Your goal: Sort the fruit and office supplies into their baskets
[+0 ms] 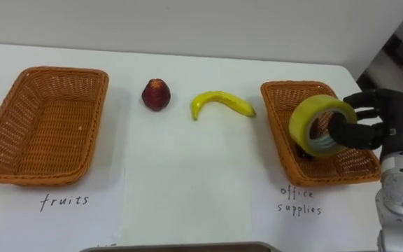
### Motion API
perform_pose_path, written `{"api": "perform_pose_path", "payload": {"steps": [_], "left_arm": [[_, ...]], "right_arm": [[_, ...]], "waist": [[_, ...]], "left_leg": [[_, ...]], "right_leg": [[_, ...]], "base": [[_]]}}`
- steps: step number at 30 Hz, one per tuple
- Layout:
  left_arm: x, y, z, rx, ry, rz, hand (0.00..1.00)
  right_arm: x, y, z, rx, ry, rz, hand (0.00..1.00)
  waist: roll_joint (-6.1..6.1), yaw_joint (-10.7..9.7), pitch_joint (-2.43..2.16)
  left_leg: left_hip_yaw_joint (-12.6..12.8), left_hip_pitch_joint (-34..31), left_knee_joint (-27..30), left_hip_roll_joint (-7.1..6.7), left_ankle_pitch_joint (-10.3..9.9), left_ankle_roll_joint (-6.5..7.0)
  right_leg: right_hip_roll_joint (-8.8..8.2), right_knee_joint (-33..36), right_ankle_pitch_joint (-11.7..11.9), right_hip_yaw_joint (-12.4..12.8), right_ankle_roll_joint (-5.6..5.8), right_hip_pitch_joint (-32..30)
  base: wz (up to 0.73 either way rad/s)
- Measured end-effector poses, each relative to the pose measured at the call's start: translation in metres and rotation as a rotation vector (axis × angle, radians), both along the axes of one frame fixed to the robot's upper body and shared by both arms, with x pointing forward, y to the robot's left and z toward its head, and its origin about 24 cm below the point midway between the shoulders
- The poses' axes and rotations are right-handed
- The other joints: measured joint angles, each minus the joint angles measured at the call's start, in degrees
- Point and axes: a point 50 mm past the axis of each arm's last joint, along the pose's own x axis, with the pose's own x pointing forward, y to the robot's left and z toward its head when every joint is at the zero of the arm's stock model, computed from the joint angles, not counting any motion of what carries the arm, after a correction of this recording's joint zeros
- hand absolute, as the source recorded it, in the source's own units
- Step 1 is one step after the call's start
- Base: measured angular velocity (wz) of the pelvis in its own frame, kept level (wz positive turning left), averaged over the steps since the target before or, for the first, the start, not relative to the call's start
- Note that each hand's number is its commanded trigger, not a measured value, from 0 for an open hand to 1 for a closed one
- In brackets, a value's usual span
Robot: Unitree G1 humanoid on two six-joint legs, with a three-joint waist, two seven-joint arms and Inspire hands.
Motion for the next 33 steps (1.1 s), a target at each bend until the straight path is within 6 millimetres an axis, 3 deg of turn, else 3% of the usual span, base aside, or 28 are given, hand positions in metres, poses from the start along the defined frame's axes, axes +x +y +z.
{"api": "perform_pose_path", "payload": {"steps": [14, 33], "left_arm": [[-0.0034, -0.0006, -0.0003, 0.021, 0.012, 0.008, 0.00], [-0.0078, -0.0008, -0.0004, 0.020, 0.024, 0.010, 0.00]], "right_arm": [[-0.0023, -0.0009, -0.0026, 0.000, 0.010, -0.006, 0.00], [-0.0027, -0.0019, -0.0021, -0.003, 0.009, -0.010, 0.00]], "waist": [[0.39, 0.1, 0.23], [0.28, 0.1, 0.16]], "left_leg": [[1.0, 0.6, -0.1, 0.05, 0.0, 0.00], [1.2, 0.8, 0.0, 0.01, 0.0, 0.01]], "right_leg": [[0.13, 0.3, 0.0, 1.0, -0.02, 0.1], [0.14, 0.2, 0.0, 1.2, 0.00, 0.0]], "base": [[-0.04], [0.00]]}}
